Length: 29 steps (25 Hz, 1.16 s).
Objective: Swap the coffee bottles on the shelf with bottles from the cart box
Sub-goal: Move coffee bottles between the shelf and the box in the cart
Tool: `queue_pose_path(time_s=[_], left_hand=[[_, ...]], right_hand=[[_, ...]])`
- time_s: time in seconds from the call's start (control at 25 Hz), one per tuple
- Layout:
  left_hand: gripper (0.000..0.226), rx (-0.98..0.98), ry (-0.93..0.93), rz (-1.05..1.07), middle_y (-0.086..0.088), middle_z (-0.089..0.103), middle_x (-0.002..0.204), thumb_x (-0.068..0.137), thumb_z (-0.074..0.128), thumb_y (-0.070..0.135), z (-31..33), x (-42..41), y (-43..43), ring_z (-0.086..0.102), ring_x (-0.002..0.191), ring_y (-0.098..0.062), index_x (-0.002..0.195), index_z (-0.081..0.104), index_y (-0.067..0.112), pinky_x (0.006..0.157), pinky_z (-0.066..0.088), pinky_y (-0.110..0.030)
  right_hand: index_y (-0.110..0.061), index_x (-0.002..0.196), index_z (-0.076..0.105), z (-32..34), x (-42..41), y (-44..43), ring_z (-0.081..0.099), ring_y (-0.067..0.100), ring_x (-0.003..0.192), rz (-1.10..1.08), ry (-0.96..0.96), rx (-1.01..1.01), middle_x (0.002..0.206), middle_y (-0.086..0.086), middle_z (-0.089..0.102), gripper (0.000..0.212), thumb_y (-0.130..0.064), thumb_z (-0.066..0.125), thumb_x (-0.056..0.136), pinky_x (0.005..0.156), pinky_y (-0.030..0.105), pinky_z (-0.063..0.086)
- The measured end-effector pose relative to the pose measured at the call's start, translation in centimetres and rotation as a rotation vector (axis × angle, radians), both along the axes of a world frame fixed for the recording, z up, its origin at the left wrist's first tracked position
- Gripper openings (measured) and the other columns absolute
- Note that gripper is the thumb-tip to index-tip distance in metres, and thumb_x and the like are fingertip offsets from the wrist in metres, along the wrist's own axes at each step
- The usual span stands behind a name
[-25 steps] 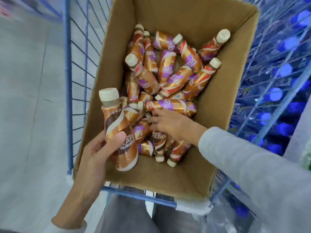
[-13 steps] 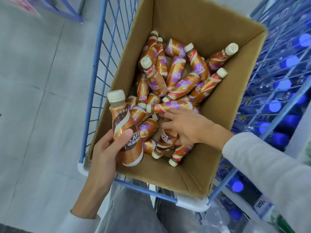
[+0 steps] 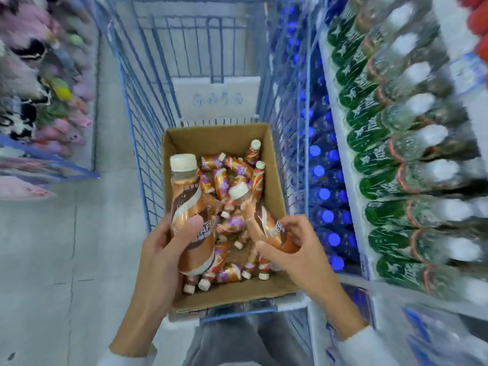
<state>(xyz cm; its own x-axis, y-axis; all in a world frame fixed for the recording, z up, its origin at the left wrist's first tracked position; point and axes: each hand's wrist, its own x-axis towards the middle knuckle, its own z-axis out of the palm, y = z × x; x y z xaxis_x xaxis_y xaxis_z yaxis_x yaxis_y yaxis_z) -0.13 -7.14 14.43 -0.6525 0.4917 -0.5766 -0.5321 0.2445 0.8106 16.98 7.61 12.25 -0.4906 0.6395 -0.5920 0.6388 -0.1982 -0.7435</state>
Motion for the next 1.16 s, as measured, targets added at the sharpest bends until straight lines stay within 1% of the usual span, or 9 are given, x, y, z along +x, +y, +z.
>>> queue_pose_path(time_s=[0.12,0.28,0.44,0.52,0.64,0.76,0.92,1.04,1.16], left_hand=[[0.027,0.065,0.002,-0.161,-0.004,0.079,0.093,0.077,0.069,0.031,3.5,1.8,3.7,0.075,0.079,-0.016,0.101,0.078,0.021,0.060,0.057,-0.023],[0.025,0.170,0.012,-0.407,-0.003,0.079,0.088,0.071,0.080,0.036,7.6,7.4,8.0,0.073,0.071,-0.014,0.092,0.080,0.024,0.060,0.058,-0.023],[0.030,0.212,0.007,-0.659,-0.010,0.078,0.090,0.066,0.083,0.040,11.8,16.9,10.0,0.073,0.074,-0.020,0.090,0.081,0.023,0.071,0.058,-0.034],[0.041,0.227,-0.011,-0.766,-0.012,0.078,0.093,0.063,0.081,0.048,13.7,22.9,9.7,0.074,0.078,-0.024,0.093,0.080,0.020,0.075,0.055,-0.038],[0.038,0.261,-0.030,-0.915,-0.010,0.079,0.092,0.066,0.080,0.044,16.3,31.9,8.2,0.075,0.078,-0.025,0.093,0.079,0.016,0.074,0.054,-0.038],[0.040,0.353,-0.049,-1.037,-0.009,0.079,0.089,0.056,0.084,0.044,19.1,40.6,6.2,0.075,0.074,-0.023,0.086,0.082,0.017,0.070,0.055,-0.036],[0.047,0.467,-0.052,-1.137,-0.011,0.078,0.085,0.046,0.080,0.052,22.5,49.8,4.3,0.074,0.071,-0.021,0.080,0.082,0.020,0.075,0.053,-0.037],[0.041,0.584,-0.017,-1.252,-0.009,0.078,0.083,0.053,0.082,0.051,26.0,55.6,4.2,0.073,0.072,-0.019,0.079,0.082,0.020,0.075,0.054,-0.036],[0.033,0.759,0.044,-1.337,-0.005,0.079,0.090,0.065,0.087,0.041,30.0,61.0,5.5,0.073,0.081,-0.017,0.087,0.080,0.018,0.075,0.058,-0.033]], right_hand=[[-0.034,0.114,0.061,4.9,2.8,-1.2,0.069,0.003,0.092,-0.305,0.149,-0.031,0.102,-0.020,0.072,0.049,-0.025,0.088,0.074,0.078,0.018,0.053],[-0.028,0.105,0.070,10.4,8.6,-1.6,0.073,0.013,0.085,-0.625,0.263,0.007,0.094,-0.006,0.078,0.031,-0.027,0.083,0.077,0.083,0.037,0.058],[-0.026,0.105,0.063,16.3,18.7,-3.5,0.070,0.005,0.075,-0.913,0.375,0.177,0.087,-0.010,0.075,0.029,-0.019,0.079,0.082,0.066,0.025,0.056],[-0.028,0.108,0.059,19.3,24.9,-5.6,0.070,0.004,0.079,-0.998,0.401,0.274,0.090,-0.015,0.073,0.032,-0.026,0.078,0.082,0.065,0.022,0.056],[-0.028,0.106,0.054,22.5,33.5,-9.4,0.067,0.005,0.073,-1.085,0.406,0.406,0.081,-0.017,0.069,0.034,-0.031,0.078,0.081,0.063,0.026,0.056],[-0.027,0.108,0.052,25.1,41.4,-13.5,0.066,0.003,0.068,-1.157,0.429,0.488,0.075,-0.019,0.068,0.047,-0.036,0.083,0.074,0.065,0.032,0.056],[-0.025,0.110,0.050,28.3,49.2,-18.3,0.064,0.001,0.067,-1.220,0.423,0.614,0.074,-0.021,0.068,0.059,-0.045,0.082,0.064,0.068,0.029,0.056],[-0.028,0.108,0.050,31.0,53.8,-20.2,0.064,0.000,0.067,-1.278,0.371,0.720,0.076,-0.021,0.067,0.047,-0.036,0.082,0.074,0.065,0.026,0.056],[-0.032,0.107,0.045,33.8,57.9,-19.7,0.068,0.005,0.075,-1.359,0.260,0.904,0.086,-0.013,0.070,0.051,-0.038,0.084,0.075,0.068,0.025,0.053]])
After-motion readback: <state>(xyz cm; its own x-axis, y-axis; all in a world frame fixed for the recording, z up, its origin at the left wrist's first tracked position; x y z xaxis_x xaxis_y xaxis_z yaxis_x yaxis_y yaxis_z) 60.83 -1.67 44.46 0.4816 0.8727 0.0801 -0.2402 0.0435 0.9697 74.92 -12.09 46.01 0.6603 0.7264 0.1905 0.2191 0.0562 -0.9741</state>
